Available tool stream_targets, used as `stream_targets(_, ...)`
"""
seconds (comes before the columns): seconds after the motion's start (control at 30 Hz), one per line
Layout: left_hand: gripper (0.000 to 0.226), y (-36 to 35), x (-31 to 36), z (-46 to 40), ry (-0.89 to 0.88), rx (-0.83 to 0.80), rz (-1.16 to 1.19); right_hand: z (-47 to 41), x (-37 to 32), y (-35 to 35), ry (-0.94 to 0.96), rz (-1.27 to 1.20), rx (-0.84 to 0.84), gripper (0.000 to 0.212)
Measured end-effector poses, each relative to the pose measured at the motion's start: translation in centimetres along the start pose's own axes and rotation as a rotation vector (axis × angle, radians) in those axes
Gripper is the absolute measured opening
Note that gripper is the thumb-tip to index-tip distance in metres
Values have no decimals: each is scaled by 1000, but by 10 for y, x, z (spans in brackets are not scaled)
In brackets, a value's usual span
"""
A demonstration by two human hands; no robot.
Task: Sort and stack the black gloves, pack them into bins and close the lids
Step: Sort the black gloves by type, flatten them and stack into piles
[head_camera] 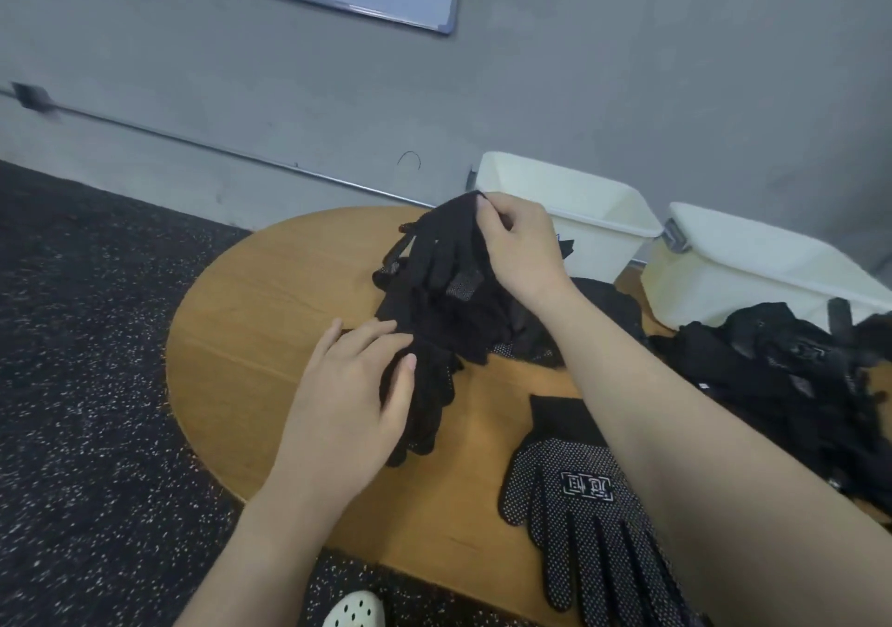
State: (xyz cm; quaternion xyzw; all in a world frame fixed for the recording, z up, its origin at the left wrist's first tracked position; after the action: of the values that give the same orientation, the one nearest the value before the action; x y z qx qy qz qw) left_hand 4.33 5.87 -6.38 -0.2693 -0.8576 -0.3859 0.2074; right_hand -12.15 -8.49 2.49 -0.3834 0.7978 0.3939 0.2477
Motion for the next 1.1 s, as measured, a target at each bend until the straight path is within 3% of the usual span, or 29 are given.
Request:
stream_targets(0.4,22,-8,80,26,142,261,452,82,-26,138,-78,-189,40,35)
stream_targets(0.47,26,-23,81,28,346,152,626,102,-18,155,-131,-233,69,33)
stream_targets(0.57,47,-50,89,35,838,-143,1005,130,-3,172,-171,-270,89,31)
stream_targets(0.67,77,-63,102,43,1048,-465,1085,153,16,176,-190,-292,63,30)
stream_targets(0.73,81,-67,105,47,1073,-606,1088,164,27,176,-187,-285,24,31)
stream_targets(0.83,65,-71,112,47,1020,-699,1071,175,43,178,-162,-263,-83,33)
stream_targets(0.97,41,-84,119,43,898,-700,989,181,60,178,-96,-207,-197,29)
stream_targets(1.1,27,-94,124,42,787,-586,981,180,75,182,-132,-203,-181,24)
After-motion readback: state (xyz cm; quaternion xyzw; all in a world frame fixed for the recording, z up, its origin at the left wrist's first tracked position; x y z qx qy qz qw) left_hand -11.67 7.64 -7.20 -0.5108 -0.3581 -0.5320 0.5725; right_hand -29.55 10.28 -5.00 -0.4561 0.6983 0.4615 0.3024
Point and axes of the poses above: each hand's wrist, its own z-axis away from the middle knuckle, its own y-axis out of the back of the hand, x = y × z, the point moved 4 cm from there along -z, towards the middle knuckle, and after that the axes turned 13 degrees about x, right-handed, at the moved point
